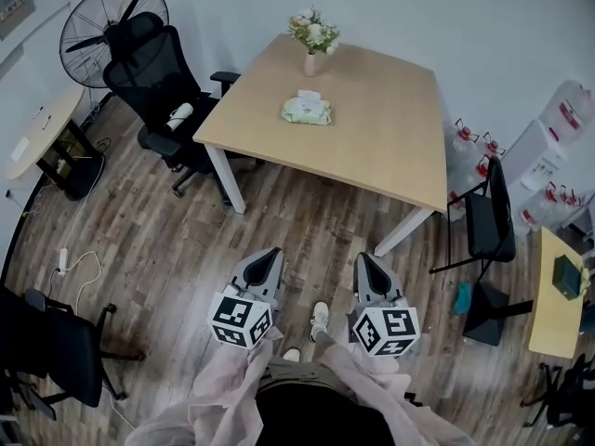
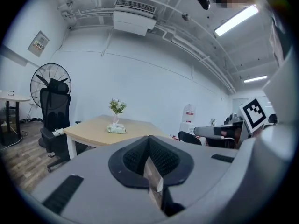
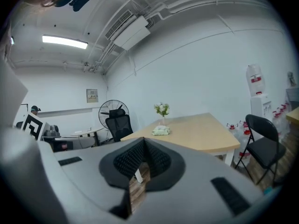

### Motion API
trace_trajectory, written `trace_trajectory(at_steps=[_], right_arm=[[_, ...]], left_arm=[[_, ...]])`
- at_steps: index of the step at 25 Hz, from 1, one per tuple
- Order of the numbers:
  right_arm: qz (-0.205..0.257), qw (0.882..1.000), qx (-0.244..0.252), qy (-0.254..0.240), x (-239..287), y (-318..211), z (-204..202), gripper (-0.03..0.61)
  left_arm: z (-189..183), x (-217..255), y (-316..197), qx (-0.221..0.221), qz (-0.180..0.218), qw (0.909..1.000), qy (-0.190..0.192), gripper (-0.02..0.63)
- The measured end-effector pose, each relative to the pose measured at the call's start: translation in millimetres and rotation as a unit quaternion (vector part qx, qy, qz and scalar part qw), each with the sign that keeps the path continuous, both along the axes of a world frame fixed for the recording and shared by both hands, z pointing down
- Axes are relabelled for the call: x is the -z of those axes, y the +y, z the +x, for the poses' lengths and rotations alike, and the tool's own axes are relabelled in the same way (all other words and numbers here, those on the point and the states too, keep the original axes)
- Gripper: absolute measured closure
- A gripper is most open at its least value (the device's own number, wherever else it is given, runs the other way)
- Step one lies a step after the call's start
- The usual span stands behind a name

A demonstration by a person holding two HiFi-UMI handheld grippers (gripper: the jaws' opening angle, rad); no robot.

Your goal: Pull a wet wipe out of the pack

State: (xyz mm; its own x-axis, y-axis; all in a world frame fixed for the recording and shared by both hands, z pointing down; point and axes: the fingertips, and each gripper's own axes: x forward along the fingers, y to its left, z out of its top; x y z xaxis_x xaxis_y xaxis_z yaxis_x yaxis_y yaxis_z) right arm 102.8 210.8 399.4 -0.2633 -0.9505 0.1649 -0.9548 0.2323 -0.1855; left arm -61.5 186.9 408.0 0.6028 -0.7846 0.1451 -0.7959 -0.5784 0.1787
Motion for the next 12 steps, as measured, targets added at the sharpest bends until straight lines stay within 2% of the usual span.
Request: trace_trajectory(at_steps=[12], right_arm=[[-0.013,1.0,0.022,-0.006,-4.4,-81.5,30.3,0.568]], left_arm=[[35.9,1.4,-75.9,0.018,-0.005,0.9998,-0.002,0.603]])
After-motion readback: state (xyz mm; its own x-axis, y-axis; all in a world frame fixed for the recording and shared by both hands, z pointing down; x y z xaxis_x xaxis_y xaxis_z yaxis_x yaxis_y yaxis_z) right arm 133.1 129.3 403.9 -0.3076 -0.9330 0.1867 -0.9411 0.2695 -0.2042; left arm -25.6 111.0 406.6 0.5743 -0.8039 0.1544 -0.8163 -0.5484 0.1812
